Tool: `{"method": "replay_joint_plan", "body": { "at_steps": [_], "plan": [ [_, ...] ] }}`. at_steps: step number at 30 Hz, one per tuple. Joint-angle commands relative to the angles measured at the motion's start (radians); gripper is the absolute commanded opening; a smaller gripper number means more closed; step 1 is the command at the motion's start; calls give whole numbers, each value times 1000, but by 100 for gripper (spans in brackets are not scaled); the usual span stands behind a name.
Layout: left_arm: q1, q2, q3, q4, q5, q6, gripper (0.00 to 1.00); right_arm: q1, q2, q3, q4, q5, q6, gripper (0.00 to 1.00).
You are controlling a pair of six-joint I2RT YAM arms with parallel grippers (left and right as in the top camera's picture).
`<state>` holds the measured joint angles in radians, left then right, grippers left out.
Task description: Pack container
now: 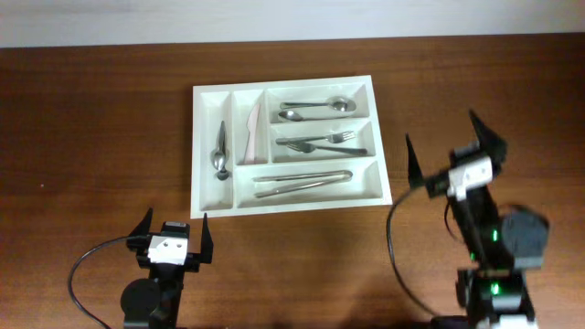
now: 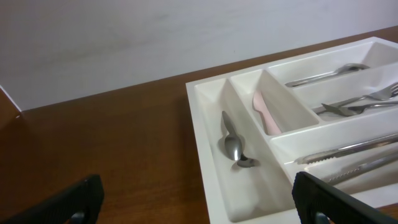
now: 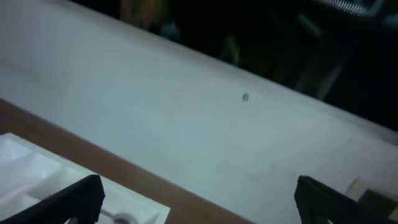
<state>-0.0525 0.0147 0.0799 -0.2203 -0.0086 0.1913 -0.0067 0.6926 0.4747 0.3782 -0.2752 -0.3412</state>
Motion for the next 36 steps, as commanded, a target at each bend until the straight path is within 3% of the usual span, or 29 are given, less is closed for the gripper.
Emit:
{"method": "replay_joint_plan", "body": {
  "at_steps": [1, 11, 25, 32, 36],
  "plan": [
    [1, -10, -13, 1, -7, 13, 99, 6, -197, -143, 9, -2, 5, 99],
    [1, -10, -13, 1, -7, 13, 99, 6, -520, -325, 1, 21, 5, 99],
    [1, -10, -13, 1, -7, 13, 99, 6, -690, -430, 1, 21, 5, 99],
    [1, -10, -13, 1, -7, 13, 99, 6, -689, -469, 44, 16, 6, 99],
    [1, -10, -13, 1, -7, 13, 99, 6, -689, -469, -14, 17, 6, 99]
  ]
}}
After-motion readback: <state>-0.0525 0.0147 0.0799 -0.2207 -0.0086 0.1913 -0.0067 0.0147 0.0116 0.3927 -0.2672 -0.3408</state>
